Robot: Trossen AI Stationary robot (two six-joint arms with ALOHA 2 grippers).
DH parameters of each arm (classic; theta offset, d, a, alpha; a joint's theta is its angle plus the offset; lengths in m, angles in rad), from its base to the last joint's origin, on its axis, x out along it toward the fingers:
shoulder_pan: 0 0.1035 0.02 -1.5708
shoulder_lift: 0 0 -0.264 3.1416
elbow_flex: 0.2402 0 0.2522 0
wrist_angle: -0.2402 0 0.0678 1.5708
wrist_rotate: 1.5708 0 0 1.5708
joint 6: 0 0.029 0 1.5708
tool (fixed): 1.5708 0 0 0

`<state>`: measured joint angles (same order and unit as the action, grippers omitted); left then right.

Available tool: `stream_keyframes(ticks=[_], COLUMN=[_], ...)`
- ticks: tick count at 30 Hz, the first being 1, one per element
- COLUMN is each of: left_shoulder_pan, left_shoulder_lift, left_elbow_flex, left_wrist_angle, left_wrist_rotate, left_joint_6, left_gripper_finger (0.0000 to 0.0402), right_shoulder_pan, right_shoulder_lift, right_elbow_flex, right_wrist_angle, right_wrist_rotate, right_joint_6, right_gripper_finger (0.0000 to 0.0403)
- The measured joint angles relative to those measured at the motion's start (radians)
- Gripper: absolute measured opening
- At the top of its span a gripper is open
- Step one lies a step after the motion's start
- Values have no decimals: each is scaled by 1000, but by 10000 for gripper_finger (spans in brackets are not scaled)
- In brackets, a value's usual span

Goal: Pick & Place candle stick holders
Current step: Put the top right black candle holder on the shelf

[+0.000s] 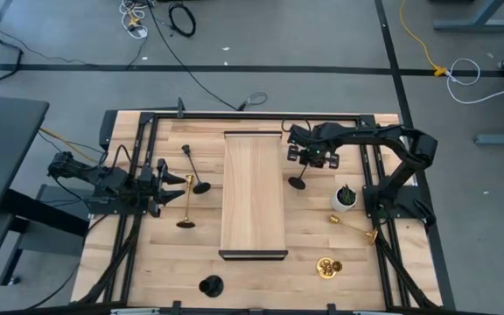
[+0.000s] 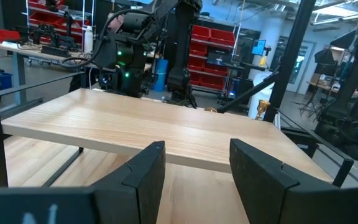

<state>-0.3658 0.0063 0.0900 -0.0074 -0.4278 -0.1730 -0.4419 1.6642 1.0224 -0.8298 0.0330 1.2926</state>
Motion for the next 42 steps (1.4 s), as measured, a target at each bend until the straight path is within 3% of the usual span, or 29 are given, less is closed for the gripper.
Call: stream_keyframes(ticks=[10,17,42], left_shoulder_pan=[0,0,0], left_shoulder_lift=[0,0,0], left_elbow_flex=[0,0,0], left_wrist_angle=[0,0,-1], left_wrist_rotate=[0,0,0], left_joint_6=[0,0,-1], left_gripper_finger=[181,181,181], right_shoulder_pan=[0,0,0], right_shoulder_lift=[0,-1,14], right_elbow_flex=[-42,-42,-42], right_wrist_angle=[53,54,91], right_wrist_rotate=[-22,-23,-4], right_joint_6=[5,-1,0], right_gripper_finger=[186,220,228])
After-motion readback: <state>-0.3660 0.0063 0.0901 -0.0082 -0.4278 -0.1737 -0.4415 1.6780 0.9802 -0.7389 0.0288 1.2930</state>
